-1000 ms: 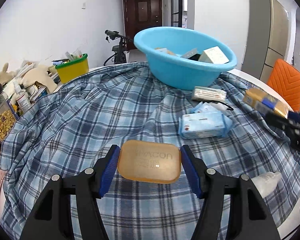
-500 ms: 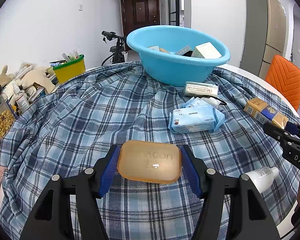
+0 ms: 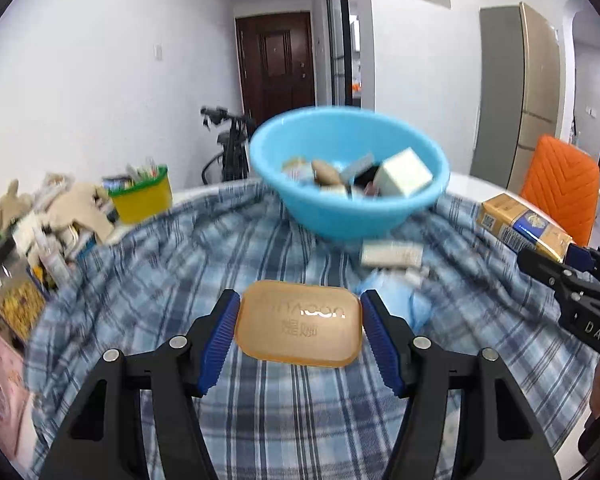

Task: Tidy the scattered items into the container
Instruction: 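Carry the soap and gold packet with both tools over the blue basin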

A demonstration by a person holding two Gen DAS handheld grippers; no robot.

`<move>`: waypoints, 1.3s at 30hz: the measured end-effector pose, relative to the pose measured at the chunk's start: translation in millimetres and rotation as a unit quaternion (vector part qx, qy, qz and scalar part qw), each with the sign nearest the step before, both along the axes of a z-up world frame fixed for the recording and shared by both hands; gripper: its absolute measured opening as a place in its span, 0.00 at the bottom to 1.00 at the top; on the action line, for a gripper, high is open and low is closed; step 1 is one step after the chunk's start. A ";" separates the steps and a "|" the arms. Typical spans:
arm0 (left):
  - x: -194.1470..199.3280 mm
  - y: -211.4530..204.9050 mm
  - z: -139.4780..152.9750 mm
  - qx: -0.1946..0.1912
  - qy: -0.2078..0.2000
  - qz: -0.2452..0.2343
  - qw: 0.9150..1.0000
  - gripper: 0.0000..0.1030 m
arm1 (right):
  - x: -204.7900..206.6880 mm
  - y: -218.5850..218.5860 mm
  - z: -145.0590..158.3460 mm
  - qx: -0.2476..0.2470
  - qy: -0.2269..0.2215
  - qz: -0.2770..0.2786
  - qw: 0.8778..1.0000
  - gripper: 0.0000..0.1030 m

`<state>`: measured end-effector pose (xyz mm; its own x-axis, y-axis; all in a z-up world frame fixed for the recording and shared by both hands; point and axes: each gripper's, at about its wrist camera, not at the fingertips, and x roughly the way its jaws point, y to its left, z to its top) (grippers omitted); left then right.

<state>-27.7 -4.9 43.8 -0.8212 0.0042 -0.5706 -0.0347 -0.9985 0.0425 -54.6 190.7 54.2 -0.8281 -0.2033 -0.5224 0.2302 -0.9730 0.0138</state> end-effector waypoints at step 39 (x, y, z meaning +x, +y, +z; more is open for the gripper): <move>-2.9 3.3 141.3 -0.004 0.153 -0.020 0.988 0.63 | 8.9 -11.8 115.7 -0.024 0.136 0.027 0.990 0.47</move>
<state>-30.6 -1.6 185.1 -0.9547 0.0368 -0.2952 -0.0584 -0.9962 0.0646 -45.7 178.9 169.9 -0.9239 -0.2698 -0.2713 0.2831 -0.9591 -0.0101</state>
